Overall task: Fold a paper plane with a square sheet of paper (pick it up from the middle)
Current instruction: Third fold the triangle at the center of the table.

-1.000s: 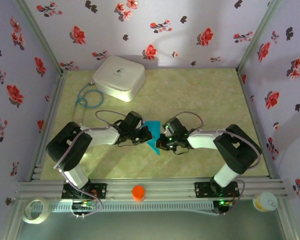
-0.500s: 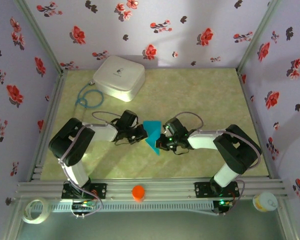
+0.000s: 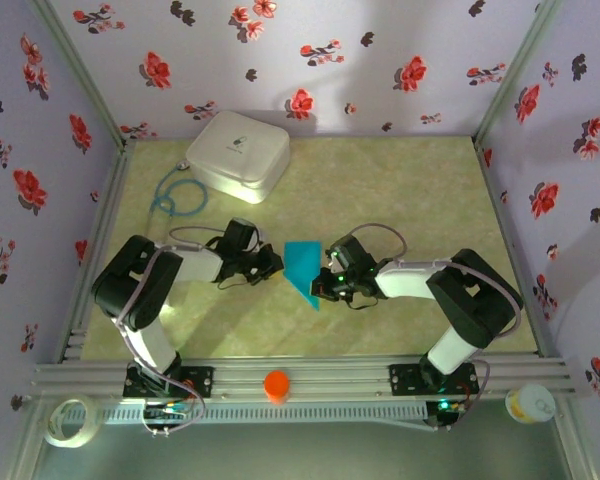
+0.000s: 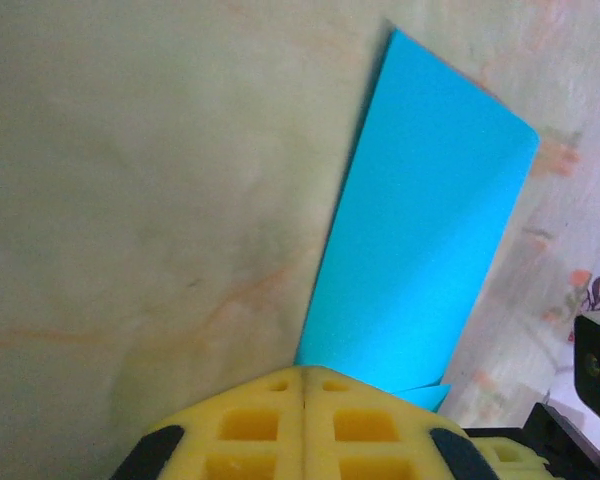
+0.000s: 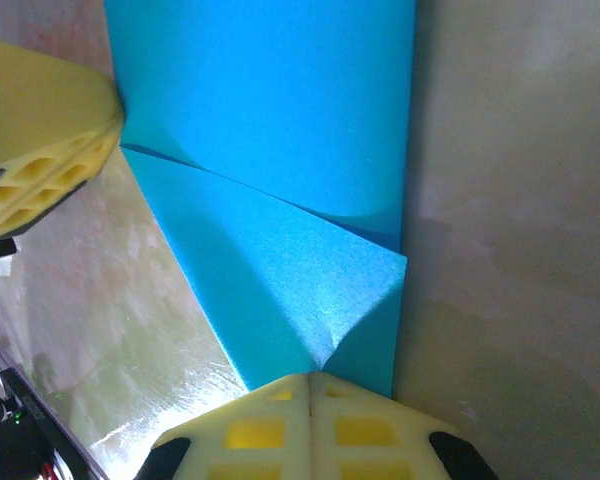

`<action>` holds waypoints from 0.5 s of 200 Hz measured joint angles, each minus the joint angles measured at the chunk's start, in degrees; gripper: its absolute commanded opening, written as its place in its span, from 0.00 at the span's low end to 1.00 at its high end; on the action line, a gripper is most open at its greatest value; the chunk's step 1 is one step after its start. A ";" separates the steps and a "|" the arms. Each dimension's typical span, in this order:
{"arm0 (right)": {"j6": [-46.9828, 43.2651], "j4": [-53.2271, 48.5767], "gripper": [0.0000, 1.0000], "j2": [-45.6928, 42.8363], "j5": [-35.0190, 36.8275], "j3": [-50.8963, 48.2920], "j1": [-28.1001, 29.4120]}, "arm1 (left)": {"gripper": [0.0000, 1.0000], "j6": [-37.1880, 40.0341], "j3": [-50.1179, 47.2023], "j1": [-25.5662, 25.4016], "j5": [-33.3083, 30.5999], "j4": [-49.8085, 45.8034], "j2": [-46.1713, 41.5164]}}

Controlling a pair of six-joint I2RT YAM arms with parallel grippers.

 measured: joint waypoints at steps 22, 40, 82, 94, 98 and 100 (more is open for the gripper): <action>-0.83 -1.01 0.00 0.00 0.17 0.44 -0.02 | 0.08 0.02 0.09 -0.24 -0.52 -1.73 -2.91; -1.44 -1.86 0.00 0.00 0.20 0.85 -0.02 | 0.08 0.26 1.25 -1.14 -0.48 -2.25 -4.22; -1.66 -3.17 0.00 0.00 0.22 1.40 -0.07 | 0.06 1.60 5.55 -4.24 1.75 -2.56 -0.22; -1.86 -3.61 0.00 -0.02 0.22 1.57 -0.09 | 0.04 1.64 5.70 -4.76 2.14 -2.64 1.57; -1.99 -3.80 0.00 -0.02 0.22 1.62 -0.17 | 0.04 1.66 5.70 -4.87 2.19 -2.71 2.10; -2.03 -3.82 0.01 -0.02 0.22 1.68 -0.20 | 0.04 1.66 5.70 -4.94 2.19 -2.78 2.36</action>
